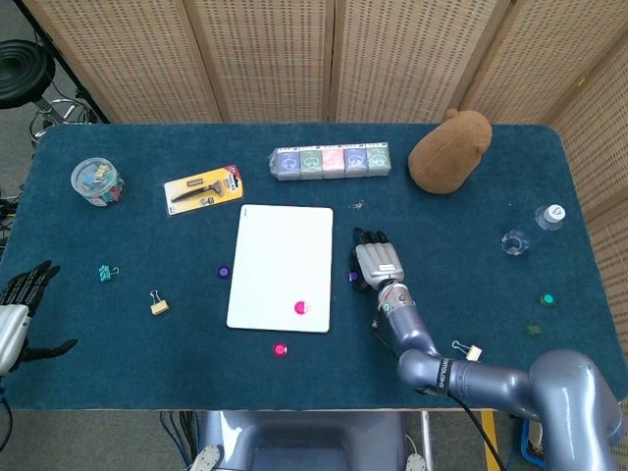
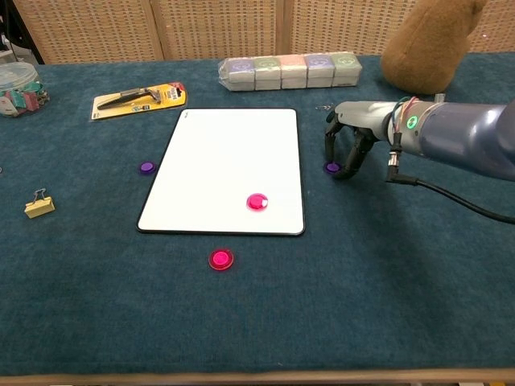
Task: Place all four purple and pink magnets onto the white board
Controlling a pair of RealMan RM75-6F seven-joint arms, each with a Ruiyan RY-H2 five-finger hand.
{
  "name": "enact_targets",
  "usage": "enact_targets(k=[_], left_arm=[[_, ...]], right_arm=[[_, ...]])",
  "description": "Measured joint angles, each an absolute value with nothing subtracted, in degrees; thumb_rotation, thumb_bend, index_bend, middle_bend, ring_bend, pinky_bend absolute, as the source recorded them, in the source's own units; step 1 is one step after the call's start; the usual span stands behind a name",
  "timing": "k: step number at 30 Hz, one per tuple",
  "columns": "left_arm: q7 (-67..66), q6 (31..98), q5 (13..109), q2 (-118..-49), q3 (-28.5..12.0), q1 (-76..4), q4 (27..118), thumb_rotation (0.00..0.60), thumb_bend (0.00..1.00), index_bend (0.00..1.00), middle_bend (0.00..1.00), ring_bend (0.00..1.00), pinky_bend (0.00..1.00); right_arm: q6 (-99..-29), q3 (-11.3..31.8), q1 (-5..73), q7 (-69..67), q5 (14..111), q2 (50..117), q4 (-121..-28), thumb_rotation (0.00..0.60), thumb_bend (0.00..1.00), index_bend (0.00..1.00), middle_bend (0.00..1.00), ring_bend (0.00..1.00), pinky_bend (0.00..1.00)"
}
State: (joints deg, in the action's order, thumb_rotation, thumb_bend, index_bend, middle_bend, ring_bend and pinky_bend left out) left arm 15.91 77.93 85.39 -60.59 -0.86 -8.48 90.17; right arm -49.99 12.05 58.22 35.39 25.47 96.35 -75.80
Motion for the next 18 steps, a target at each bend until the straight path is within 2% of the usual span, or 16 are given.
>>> enact_targets(k=[6,18], left_arm=[[16.2,77.8,85.3,-60.5,-0.9,-8.5,90.1,0.600,0.00,0.00,0.00,0.00,0.00],[16.5,77.6,85.5,-60.4,-0.7,-8.6,90.2,0.600,0.00,0.00,0.00,0.00,0.00]], right_arm=[[-50.8,12.5,58.2,34.8,27.0,96.4,-76.0,0.600,0.34,0.58,0.00,0.00,0.00],[-52.7,15.2,61.3,36.6,27.2,97.9,-80.4,0.600,0.34,0.58,0.00,0.00,0.00]])
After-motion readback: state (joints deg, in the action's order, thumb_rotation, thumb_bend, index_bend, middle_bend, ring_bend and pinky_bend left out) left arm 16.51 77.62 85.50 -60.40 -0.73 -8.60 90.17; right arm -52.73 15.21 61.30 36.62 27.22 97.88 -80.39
